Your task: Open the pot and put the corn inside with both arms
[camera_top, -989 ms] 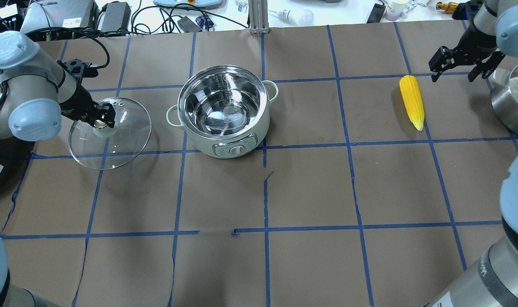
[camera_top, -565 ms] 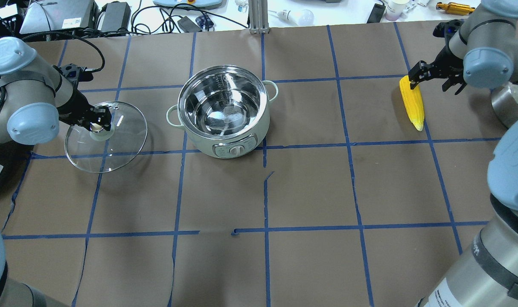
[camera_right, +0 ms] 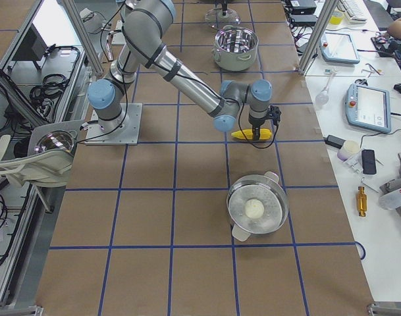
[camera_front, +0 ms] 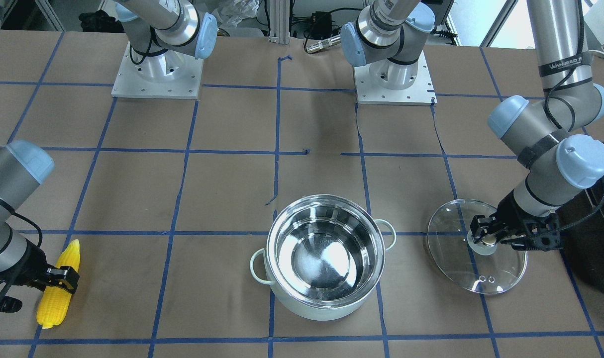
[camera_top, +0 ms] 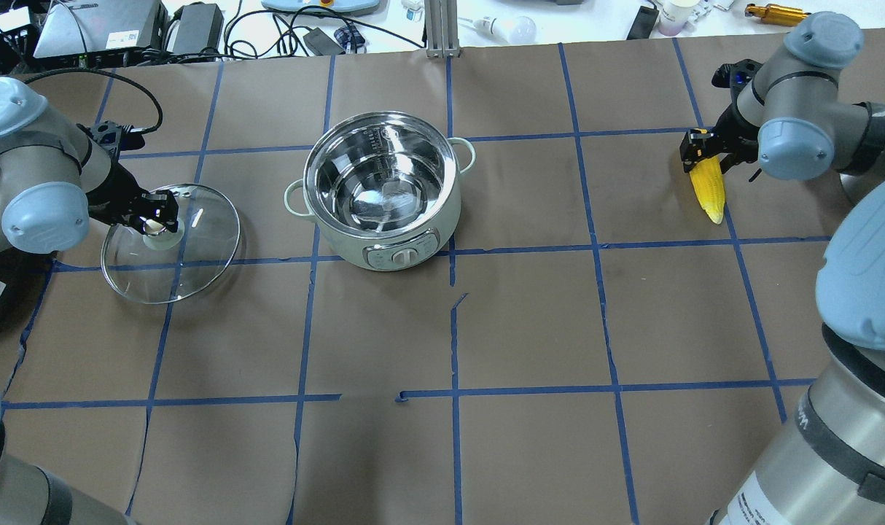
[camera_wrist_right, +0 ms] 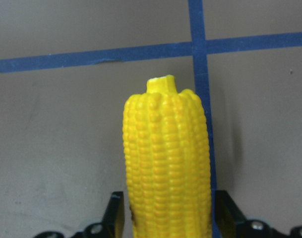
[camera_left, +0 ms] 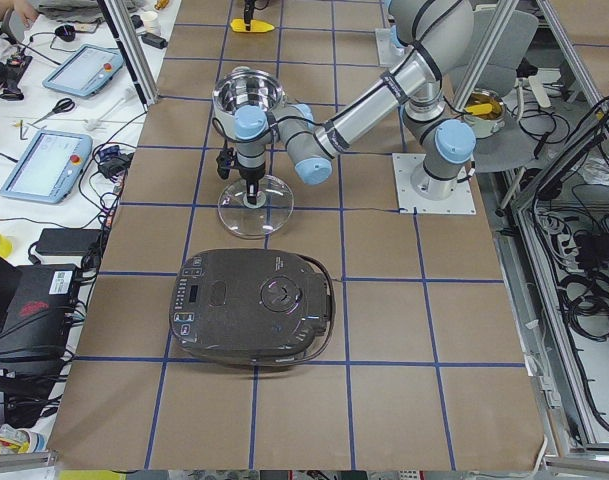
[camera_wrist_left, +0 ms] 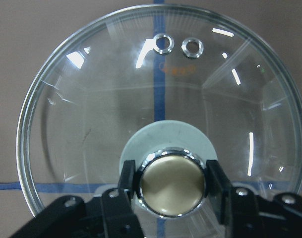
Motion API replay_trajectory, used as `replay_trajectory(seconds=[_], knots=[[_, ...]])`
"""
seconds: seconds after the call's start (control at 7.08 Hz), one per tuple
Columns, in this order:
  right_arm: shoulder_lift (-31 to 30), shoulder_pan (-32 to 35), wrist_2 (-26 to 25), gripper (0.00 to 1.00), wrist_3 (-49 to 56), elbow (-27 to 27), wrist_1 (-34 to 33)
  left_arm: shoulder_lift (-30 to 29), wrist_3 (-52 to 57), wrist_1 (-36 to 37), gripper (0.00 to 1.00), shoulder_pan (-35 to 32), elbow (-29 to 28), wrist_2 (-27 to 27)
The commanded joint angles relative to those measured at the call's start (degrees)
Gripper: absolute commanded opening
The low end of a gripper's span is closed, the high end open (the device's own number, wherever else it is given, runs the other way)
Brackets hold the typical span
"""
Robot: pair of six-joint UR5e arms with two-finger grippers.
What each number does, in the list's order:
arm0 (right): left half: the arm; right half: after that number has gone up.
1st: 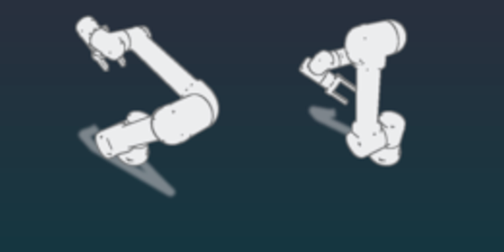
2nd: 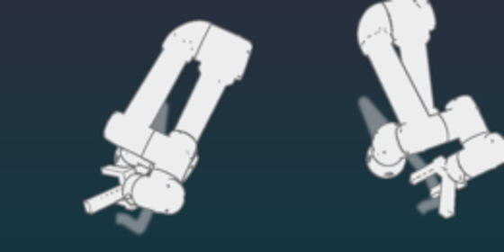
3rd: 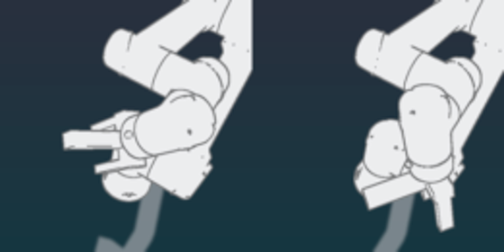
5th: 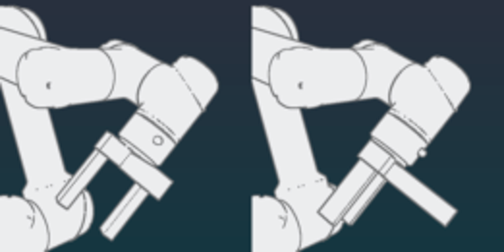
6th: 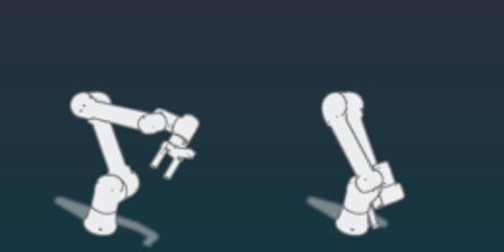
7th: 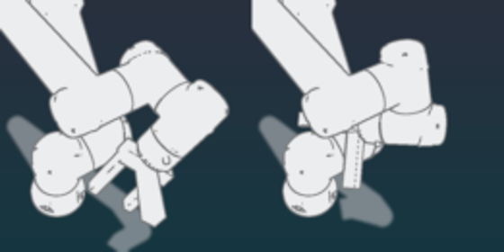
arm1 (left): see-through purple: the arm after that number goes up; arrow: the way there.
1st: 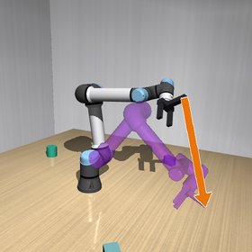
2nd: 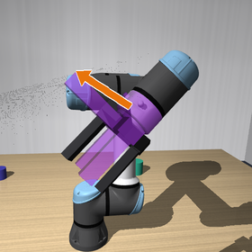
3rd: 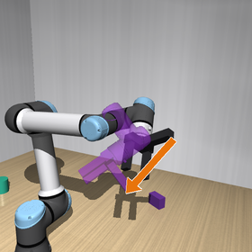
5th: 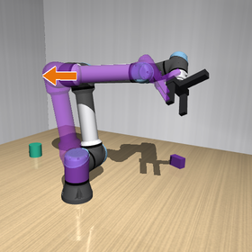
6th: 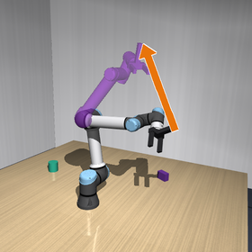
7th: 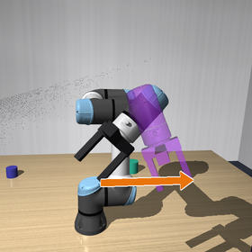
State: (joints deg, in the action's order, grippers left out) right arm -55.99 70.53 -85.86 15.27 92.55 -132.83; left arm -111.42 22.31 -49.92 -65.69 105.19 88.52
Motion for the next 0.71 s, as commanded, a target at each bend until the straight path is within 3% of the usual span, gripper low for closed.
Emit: replay_trajectory(seconds=[0.0, 0.14, 0.28, 0.57], knots=[[0.09, 0.05, -0.01, 0.11, 0.55, 0.18, -0.15, -0.29, -0.34, -0.01, 0.29, 0.13, -0.07, 0.25], [-0.43, 0.22, 0.07, 0.05, 0.46, -0.43, 0.37, -0.29, -0.43, -0.01, 0.52, 0.13, 0.02, 0.17], [-1.74, 1.79, -0.36, 0.03, 0.29, -1.66, 0.64, -0.29, -0.78, 0.08, 0.87, 0.13, -0.24, -0.01], [-3.59, 6.7, -2.9, 0.01, -1.03, -6.65, 6.5, 3.29, -0.61, -1.32, 0.97, -1.01, -0.42, -0.36]])
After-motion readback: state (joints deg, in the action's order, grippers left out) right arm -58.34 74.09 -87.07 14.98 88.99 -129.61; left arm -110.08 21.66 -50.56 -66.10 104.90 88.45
